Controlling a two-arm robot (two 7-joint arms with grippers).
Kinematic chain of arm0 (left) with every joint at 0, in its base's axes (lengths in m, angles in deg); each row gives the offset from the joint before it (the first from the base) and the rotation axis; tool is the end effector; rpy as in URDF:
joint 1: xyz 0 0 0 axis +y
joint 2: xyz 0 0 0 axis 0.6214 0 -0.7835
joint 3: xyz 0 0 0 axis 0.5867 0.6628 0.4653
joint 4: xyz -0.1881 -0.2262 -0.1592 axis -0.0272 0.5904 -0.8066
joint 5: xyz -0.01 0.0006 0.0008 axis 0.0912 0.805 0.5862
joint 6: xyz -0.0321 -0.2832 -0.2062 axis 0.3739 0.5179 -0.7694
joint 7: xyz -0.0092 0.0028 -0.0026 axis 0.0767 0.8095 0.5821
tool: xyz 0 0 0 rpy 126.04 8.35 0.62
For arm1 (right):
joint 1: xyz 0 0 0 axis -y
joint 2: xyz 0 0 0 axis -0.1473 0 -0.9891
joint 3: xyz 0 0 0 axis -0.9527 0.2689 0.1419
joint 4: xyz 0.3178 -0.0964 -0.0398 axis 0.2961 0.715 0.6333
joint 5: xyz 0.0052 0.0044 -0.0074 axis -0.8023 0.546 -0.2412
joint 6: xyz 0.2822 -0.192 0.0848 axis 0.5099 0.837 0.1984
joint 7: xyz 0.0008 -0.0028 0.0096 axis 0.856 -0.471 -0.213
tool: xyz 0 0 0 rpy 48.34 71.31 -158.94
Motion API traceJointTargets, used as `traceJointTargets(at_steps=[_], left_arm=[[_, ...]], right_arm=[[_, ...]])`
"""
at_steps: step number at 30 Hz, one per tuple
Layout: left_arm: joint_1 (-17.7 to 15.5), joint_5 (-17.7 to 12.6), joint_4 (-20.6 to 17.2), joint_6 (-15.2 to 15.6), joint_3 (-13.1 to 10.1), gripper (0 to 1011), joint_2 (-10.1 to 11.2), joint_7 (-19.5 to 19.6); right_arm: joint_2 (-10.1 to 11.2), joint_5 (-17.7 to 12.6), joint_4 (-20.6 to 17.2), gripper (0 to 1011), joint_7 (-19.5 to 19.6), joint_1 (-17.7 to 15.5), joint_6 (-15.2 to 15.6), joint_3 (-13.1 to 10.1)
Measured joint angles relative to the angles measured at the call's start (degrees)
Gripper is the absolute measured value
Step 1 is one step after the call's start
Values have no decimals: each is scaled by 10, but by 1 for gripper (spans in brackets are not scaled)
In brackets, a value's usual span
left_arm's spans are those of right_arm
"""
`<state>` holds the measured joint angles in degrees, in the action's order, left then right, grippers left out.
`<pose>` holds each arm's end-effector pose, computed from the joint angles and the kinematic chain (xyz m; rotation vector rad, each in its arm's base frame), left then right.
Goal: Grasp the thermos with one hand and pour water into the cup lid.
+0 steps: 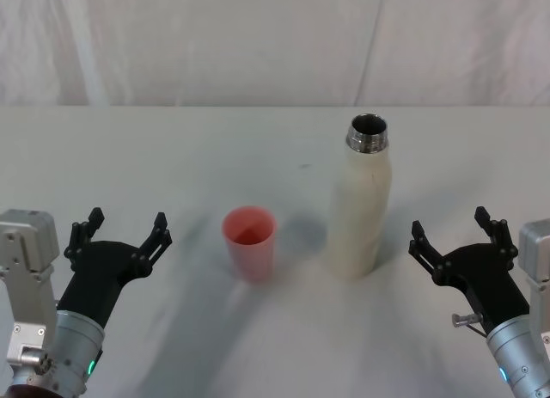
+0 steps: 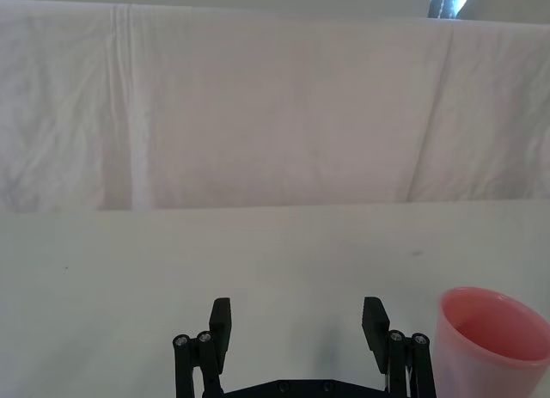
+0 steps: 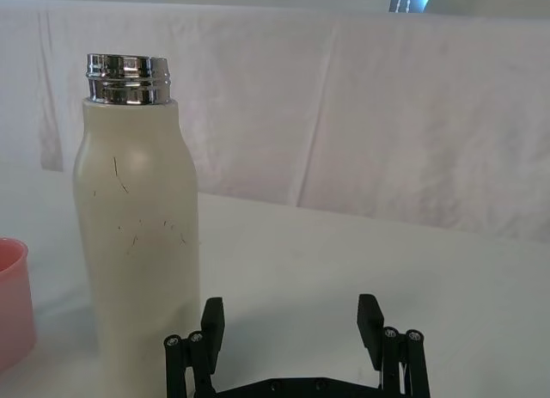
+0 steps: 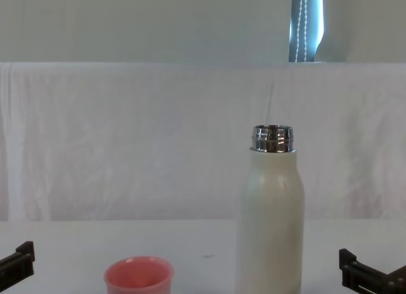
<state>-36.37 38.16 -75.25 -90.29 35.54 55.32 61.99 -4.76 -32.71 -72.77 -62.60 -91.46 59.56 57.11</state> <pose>0.2843 0.0436 -0.3271 -0.0380 0.0140 1.4458 0.2995 0.0423 -0.3412 -0.0033 -0.0887 -1.3020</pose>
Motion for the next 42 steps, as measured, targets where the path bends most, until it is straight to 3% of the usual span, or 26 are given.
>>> traceJointTargets(at_steps=[42], left_arm=[[0, 0, 0, 0, 0, 1001, 0, 0]], right_arm=[[0, 0, 0, 1000, 0, 0, 0, 0]])
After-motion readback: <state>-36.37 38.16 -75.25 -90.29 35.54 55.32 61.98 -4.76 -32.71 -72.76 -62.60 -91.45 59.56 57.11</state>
